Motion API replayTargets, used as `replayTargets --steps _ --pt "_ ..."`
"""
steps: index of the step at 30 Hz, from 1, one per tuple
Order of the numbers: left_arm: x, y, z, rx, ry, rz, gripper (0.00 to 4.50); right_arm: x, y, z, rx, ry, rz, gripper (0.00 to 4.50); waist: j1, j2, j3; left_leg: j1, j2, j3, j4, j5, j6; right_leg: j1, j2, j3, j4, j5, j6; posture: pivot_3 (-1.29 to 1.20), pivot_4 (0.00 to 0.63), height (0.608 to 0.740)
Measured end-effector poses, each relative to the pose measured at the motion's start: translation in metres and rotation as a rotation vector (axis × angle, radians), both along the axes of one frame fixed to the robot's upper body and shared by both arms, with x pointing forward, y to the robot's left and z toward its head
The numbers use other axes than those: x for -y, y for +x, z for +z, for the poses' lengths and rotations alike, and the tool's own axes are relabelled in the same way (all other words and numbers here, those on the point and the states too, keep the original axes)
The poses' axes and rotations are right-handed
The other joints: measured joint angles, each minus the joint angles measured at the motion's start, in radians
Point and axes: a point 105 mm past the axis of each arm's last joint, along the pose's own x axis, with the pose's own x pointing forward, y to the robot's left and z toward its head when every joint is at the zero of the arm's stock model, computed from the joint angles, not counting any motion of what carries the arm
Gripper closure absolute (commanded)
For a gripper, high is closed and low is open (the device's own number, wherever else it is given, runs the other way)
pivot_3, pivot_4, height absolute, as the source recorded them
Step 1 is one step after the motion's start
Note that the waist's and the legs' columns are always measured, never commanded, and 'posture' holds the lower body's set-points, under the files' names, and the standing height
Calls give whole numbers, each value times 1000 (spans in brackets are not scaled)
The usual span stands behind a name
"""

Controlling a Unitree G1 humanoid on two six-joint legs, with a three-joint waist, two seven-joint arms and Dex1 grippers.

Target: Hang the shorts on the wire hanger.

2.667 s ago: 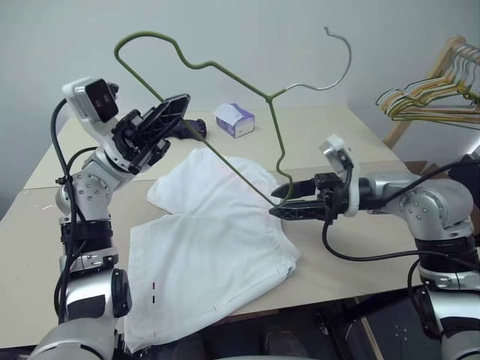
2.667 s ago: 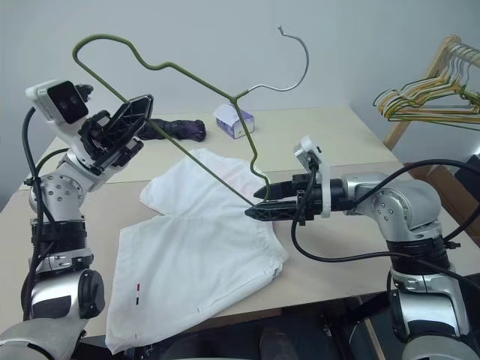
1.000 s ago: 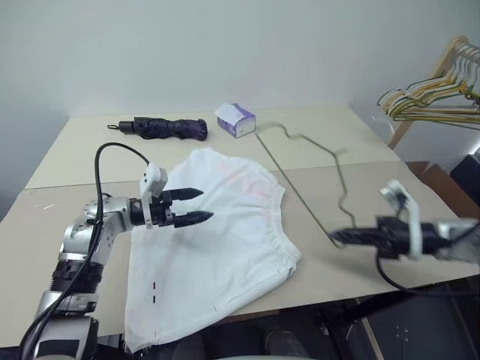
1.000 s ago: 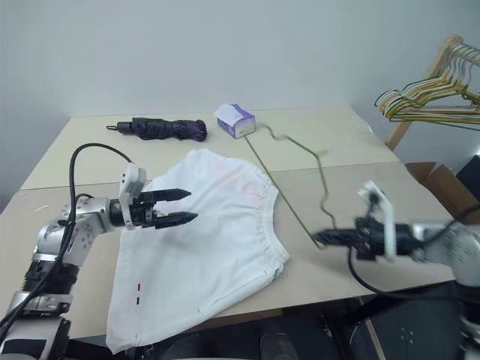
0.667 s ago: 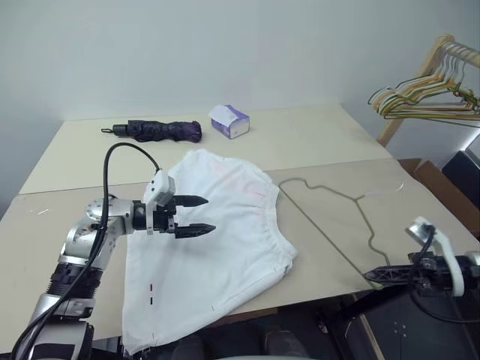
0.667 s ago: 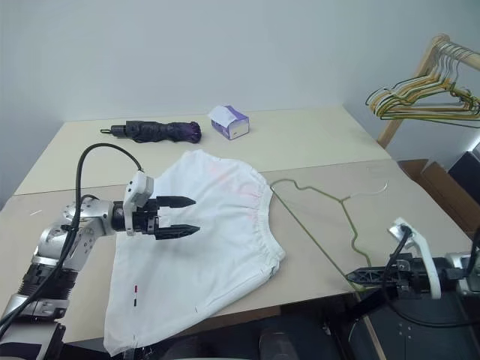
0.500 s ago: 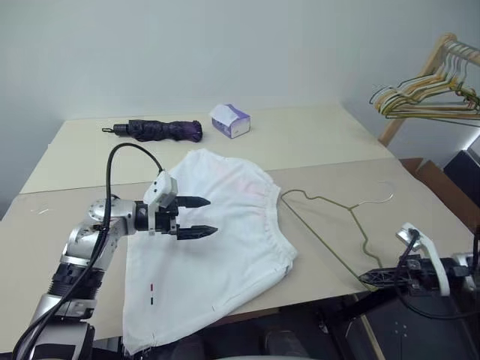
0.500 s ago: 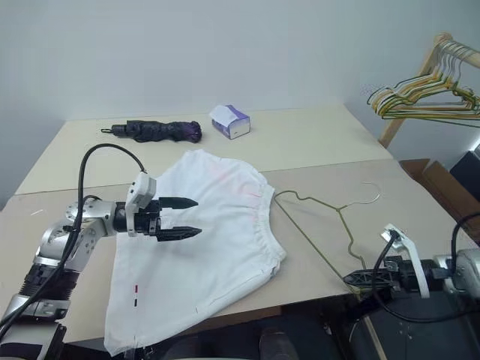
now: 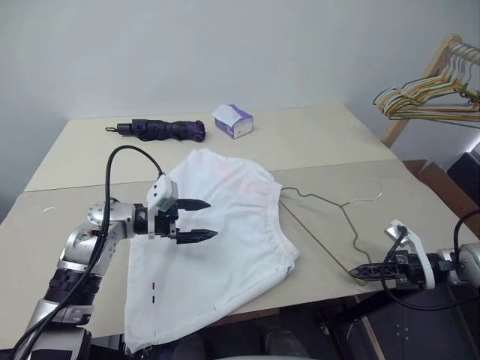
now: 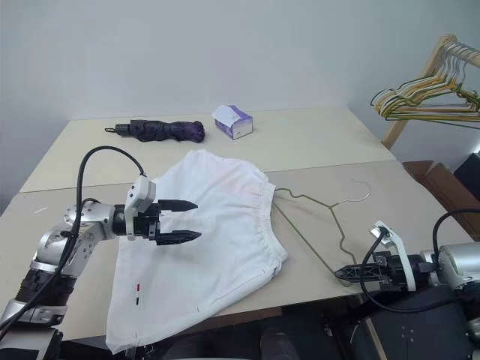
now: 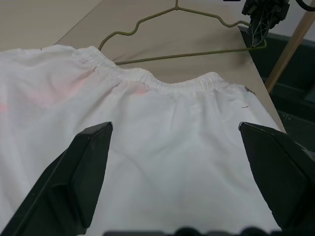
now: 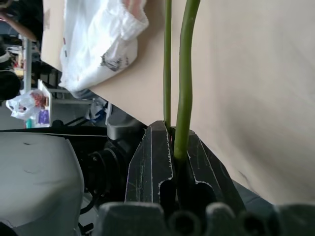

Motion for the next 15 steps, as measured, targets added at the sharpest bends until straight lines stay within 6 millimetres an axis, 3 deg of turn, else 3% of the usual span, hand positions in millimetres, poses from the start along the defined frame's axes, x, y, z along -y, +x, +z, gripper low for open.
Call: replayTargets --steps 7,15 --pt "1 -3 -4 -4 2 4 71 -8 3 -1 -12 -15 92 4500 3 0 0 1 0 1 0 0 0 0 0 0 0 0 0 -69 0 740" --pt "5 -6 -9 3 21 7 71 -10 39 -6 4 -106 103 4500 16 1 0 0 0 2 0 0 0 0 0 0 0 1 -2 -36 0 740"
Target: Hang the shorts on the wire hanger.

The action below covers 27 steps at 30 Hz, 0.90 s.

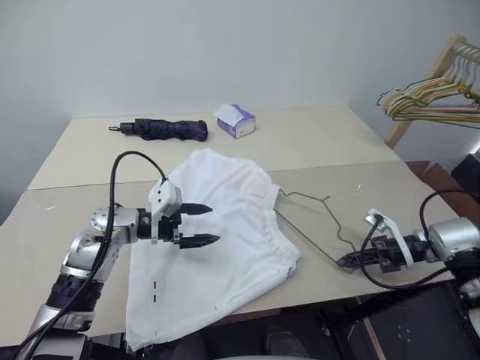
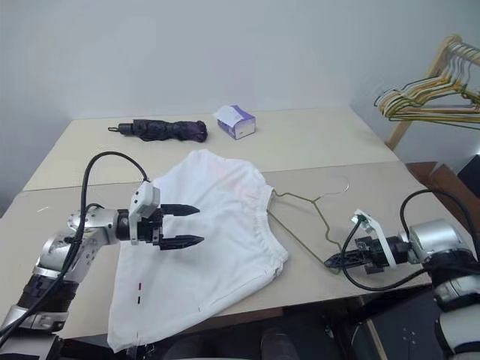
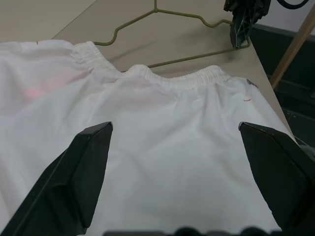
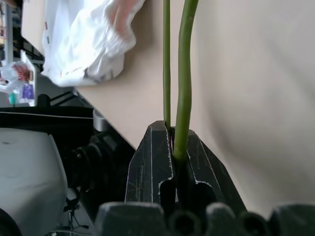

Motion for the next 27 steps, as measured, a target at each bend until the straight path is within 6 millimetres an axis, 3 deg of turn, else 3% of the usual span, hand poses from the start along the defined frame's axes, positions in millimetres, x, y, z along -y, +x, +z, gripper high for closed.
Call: replayTargets --steps 6,17,22,27 --pt "0 -4 -6 -11 9 10 71 -3 9 -1 -12 -38 39 4500 10 0 0 0 0 0 1 0 0 0 0 -1 0 0 0 -22 0 740" --pt "8 -3 -7 -3 -5 11 71 -11 50 4 80 -11 -42 4500 17 0 0 -1 0 0 2 0 0 0 0 -1 1 1 -1 -24 0 740" --pt "7 -2 -7 5 -3 11 71 -15 56 10 325 4 86 4500 29 1 0 -1 0 0 2 0 0 0 0 -2 1 1 -1 -43 0 740" --pt "4 7 10 50 -31 5 71 -31 49 22 552 55 246 4500 29 1 0 -1 0 1 2 0 0 0 0 -2 2 1 -1 -63 0 740"
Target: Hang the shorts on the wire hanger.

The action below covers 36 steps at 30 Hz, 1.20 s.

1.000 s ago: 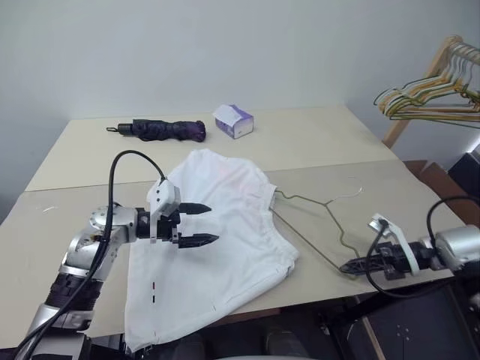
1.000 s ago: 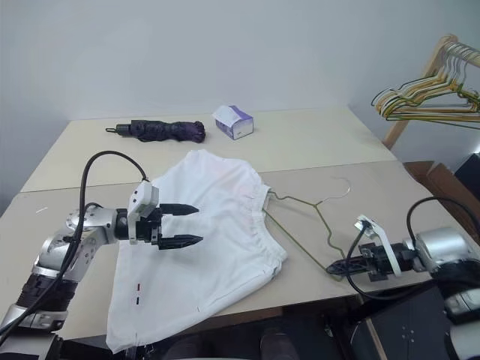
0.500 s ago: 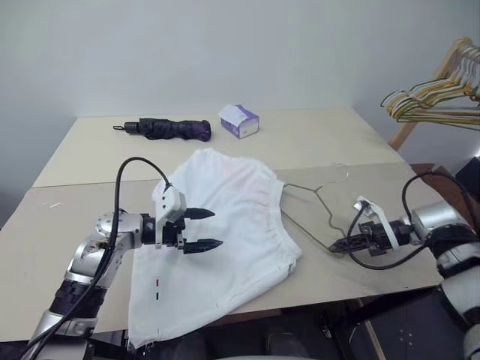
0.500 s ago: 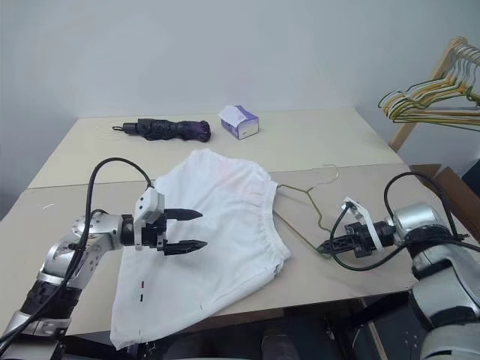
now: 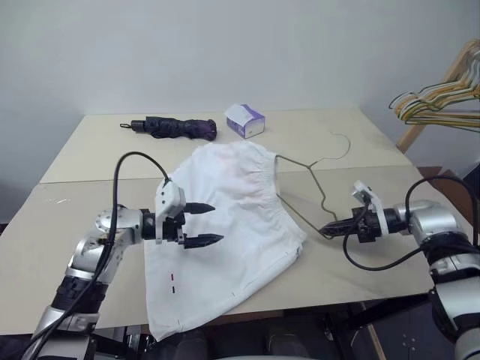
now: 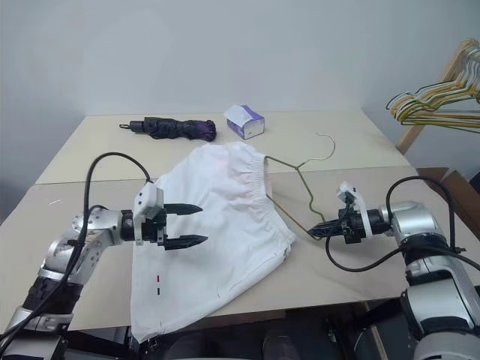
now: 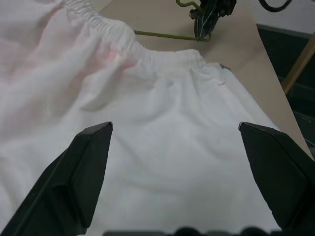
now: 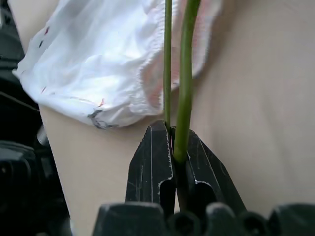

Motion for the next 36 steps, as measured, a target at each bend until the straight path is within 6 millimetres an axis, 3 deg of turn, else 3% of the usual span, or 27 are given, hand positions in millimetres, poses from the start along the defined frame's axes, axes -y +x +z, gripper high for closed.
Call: replayTargets --steps 3,6,10,17,20,27,30,36 --pt "-1 11 20 61 -18 -5 71 -12 9 5 62 -14 6 4500 -8 0 0 1 0 1 1 0 0 1 0 0 0 0 0 -72 0 740" --pt "-4 18 27 90 -22 -11 71 -25 26 4 132 -50 -34 4500 -25 0 0 0 0 0 1 0 0 0 0 0 0 0 0 -78 0 740" --pt "-7 26 42 127 -45 -14 71 -25 34 15 249 -113 -20 4500 -28 1 0 -4 0 -1 1 0 0 -2 0 -1 0 0 0 -85 0 740" --pt "-24 56 122 335 -101 -32 71 -37 28 30 492 -242 158 4500 -31 1 0 -5 0 -3 4 0 0 -1 0 -5 0 0 0 -92 0 740" --pt "-27 65 145 405 -57 -80 71 -50 26 39 554 -243 210 4500 -39 1 0 -5 0 -4 5 0 0 -1 0 -5 0 0 0 -94 0 740" --pt "-17 72 135 318 236 -252 71 -79 21 41 628 -319 369 4500 -56 2 1 -9 0 -5 6 0 0 -3 0 -6 0 0 1 -106 0 740" --pt "-12 72 122 303 367 -312 71 -90 26 45 633 -344 378 4500 -59 4 2 -9 0 -5 6 0 0 -4 0 -5 2 0 1 -108 0 740" --pt "-11 63 103 242 433 -396 71 -97 31 45 624 -368 348 4500 -57 5 4 -24 0 -8 15 -1 2 -21 0 -2 14 -1 2 -115 0 740"
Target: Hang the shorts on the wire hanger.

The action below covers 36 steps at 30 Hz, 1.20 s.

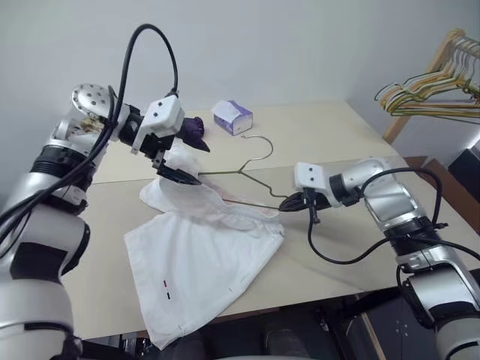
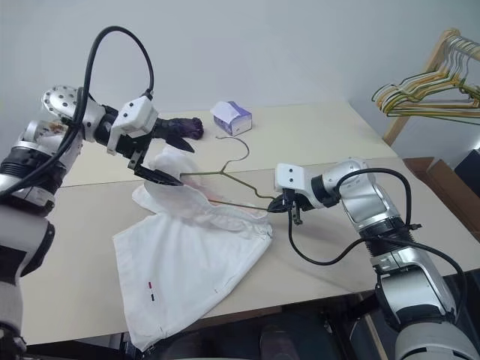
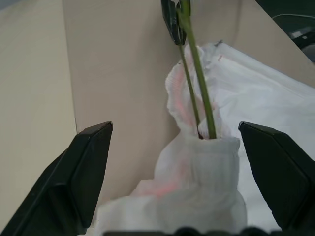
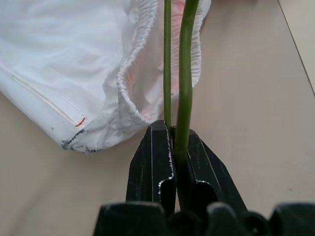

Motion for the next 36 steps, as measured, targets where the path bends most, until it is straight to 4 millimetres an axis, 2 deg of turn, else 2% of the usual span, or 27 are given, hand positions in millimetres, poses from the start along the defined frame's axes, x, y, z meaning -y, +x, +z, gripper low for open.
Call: replayTargets --steps 7,10,21,22,26,29,32,36 --pt "-6 -4 -3 -2 64 -22 71 1 1 -3 -3 -15 -19 4500 1 0 1 0 -1 -1 0 0 0 0 0 0 0 0 1 -119 0 740" --pt "-9 -2 -13 -19 95 -13 613 1 1 -3 -13 -16 -27 4500 1 0 1 0 -1 1 1 0 0 0 0 0 0 0 1 -122 0 740" --pt "-10 5 -33 -41 163 9 4287 -4 -2 2 -19 -8 -21 4500 -2 0 1 0 -1 4 1 0 0 0 0 0 0 0 1 -138 0 740" --pt "-12 7 -35 -38 171 16 4489 -4 -3 2 -22 -6 -21 4500 -3 0 1 0 -1 4 1 0 0 0 0 0 0 0 1 -140 0 740" --pt "-14 10 -38 -11 196 15 4489 -6 -6 3 -27 6 -16 4500 -5 0 1 -1 -1 4 1 0 0 0 0 0 0 0 1 -140 0 740" --pt "-14 13 -37 4 193 29 4489 -6 -4 5 71 24 -7 4500 -6 0 1 -1 -1 4 1 0 0 0 0 0 0 0 1 -138 0 740" --pt "-16 16 -36 23 194 43 4500 -7 0 9 155 37 -11 3675 -9 0 1 0 -1 4 1 0 0 0 0 0 0 0 1 -137 0 740" --pt "-16 19 -33 49 183 51 4500 -2 2 24 212 79 -37 2339 -12 0 1 -1 -1 3 1 0 1 0 0 0 0 0 1 -143 0 740"
